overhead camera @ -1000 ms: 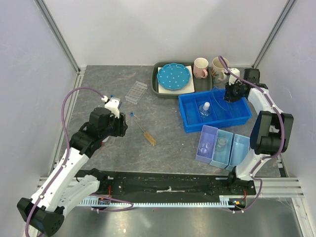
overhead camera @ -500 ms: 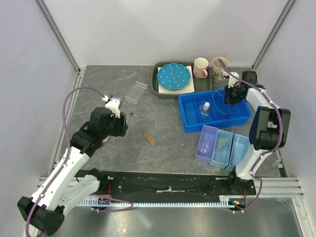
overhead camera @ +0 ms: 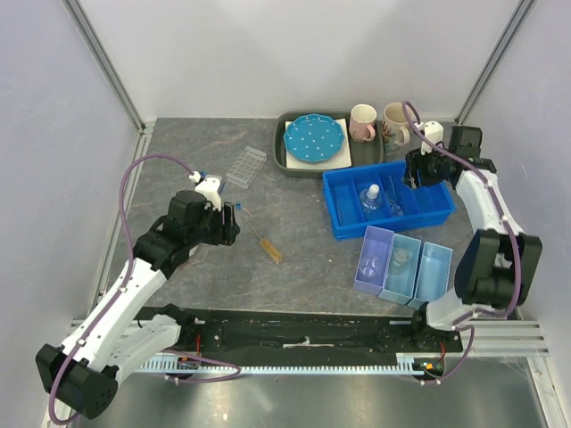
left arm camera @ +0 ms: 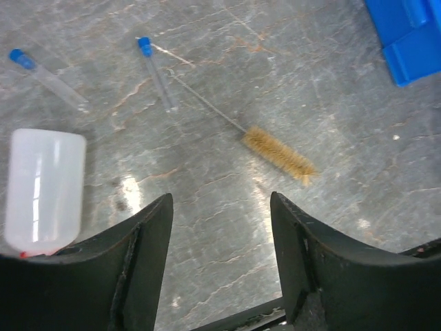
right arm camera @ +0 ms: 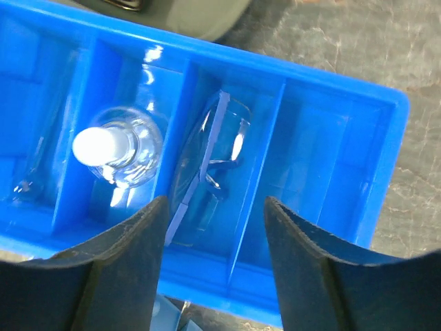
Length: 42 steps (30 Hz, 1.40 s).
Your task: Organize the chemistry lab equipment
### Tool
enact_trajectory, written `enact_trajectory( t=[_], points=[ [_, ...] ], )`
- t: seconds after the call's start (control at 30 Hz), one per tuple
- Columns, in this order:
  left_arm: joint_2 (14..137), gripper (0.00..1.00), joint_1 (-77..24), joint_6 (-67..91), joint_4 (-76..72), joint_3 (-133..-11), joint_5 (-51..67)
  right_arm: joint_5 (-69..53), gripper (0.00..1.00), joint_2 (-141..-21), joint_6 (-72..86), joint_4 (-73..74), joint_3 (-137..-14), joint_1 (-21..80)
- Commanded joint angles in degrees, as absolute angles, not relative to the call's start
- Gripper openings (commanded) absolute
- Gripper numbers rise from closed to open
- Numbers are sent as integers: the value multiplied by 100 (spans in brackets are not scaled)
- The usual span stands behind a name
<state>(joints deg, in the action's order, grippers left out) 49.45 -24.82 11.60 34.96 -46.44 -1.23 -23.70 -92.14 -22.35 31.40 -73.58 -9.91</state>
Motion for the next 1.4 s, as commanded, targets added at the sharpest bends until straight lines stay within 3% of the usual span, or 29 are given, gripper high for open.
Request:
enact_trajectory(
  t=[0.0,0.2,0.37,0.8,1.1,1.37],
  points=[
    [5220,67,-2461,1968,2779,-4491,561,-3242,69,-8527,-2522,3068,-6874,-1063],
    [6168,68,-2452,2505,2356,-4623,1116,-4087,87,-8376,-2680,2927,-6469,-1371],
    [6740,68,-2426,2776,2206,-4816,1238,-4096,91,-8315,-2575,2831,-6390,-1503],
    [7690,68,-2417,3718,2337,-4939,853,-3463,93,-8112,-2628,2716,-6214,-1494],
    [9491,59,-2434,4070,4209,-6528,-404,-3621,94,-8130,-2663,2707,-6188,-1468],
    [10081,58,-2505,3973,4079,-7031,-685,-3902,94,-8121,-2540,2523,-6012,-1459]
  ],
)
